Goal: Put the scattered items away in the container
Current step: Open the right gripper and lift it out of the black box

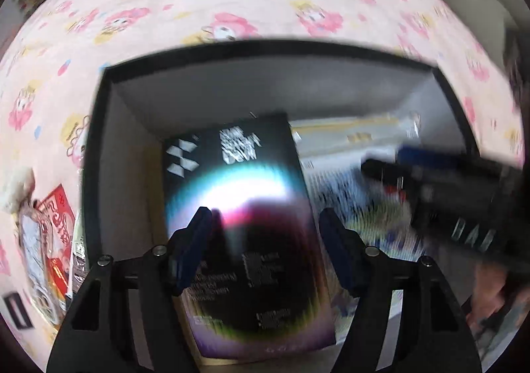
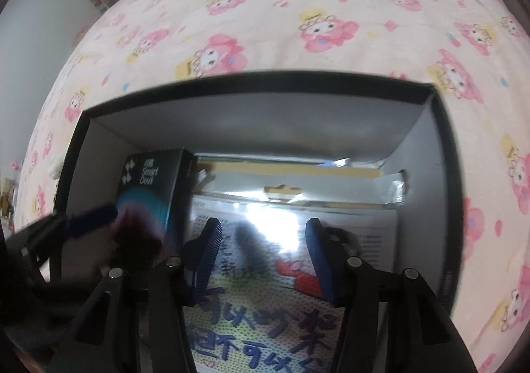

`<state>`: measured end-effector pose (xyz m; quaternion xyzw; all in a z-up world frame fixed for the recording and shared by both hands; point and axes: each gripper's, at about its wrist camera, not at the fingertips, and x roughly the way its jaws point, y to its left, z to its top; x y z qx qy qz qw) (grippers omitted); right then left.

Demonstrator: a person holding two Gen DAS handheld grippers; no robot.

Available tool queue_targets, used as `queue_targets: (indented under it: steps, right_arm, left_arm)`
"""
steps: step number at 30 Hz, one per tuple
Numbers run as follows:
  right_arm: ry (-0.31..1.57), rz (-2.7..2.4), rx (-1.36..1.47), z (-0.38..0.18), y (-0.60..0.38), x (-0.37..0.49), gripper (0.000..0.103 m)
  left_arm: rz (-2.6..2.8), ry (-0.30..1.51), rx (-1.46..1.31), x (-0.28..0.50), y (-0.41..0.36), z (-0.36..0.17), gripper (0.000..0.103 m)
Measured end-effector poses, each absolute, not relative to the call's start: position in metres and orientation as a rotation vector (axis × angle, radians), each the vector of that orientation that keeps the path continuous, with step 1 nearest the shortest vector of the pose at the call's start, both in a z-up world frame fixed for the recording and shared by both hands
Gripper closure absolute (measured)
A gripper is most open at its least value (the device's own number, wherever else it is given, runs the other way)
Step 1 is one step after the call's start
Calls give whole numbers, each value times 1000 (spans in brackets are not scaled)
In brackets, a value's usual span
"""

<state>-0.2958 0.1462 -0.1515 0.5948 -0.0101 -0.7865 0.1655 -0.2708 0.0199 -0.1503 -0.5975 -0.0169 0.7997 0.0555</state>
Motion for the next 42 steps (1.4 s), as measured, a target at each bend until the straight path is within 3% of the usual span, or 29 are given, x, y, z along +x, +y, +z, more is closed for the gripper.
queue_targets:
  steps: [5,6,9,14,17,21,24,30,34,42]
  right_arm:
    - [-6,-2226,1703,-153,146,-290,53]
    - [1,-2220,1709,-155,146,-291,53]
    - [20,-2218,1707,-156,144,-293,53]
    - [12,-2250,1686,-156,149,-298,53]
    - [-19,-2239,1682,-157,152,-301,53]
    - [-66,-2203,1681,-159,154,-306,52]
    - [-56,-2190,1687,-159,152,-307,51]
    - [-6,-2179,1697,-158,147,-302,46]
    - [77,-2156,1689,-155,139,-291,41]
    - [101,-2240,1672,-149,141,-283,41]
  left_arm:
    - [2451,122,-1935,-267,24,-162,33]
    - [2447,111,-1951,-267,20,-163,41]
    - [2399,-35,-1921,-267,10,-158,41]
    - [2512,-91,-1793,-291,1,-139,41]
    - [2531,-197,-1799,-319,-10,-145,47]
    - [2540,-183,-1851,-343,-12,-161,55]
    - [2535,-154,-1892,-349,-14,-170,54]
    - [2400,-287,-2022,-339,-19,-173,54]
    - [2424,-271,-1977,-328,-20,-167,54]
    - [2489,-270,-1761,-289,-3,-139,52]
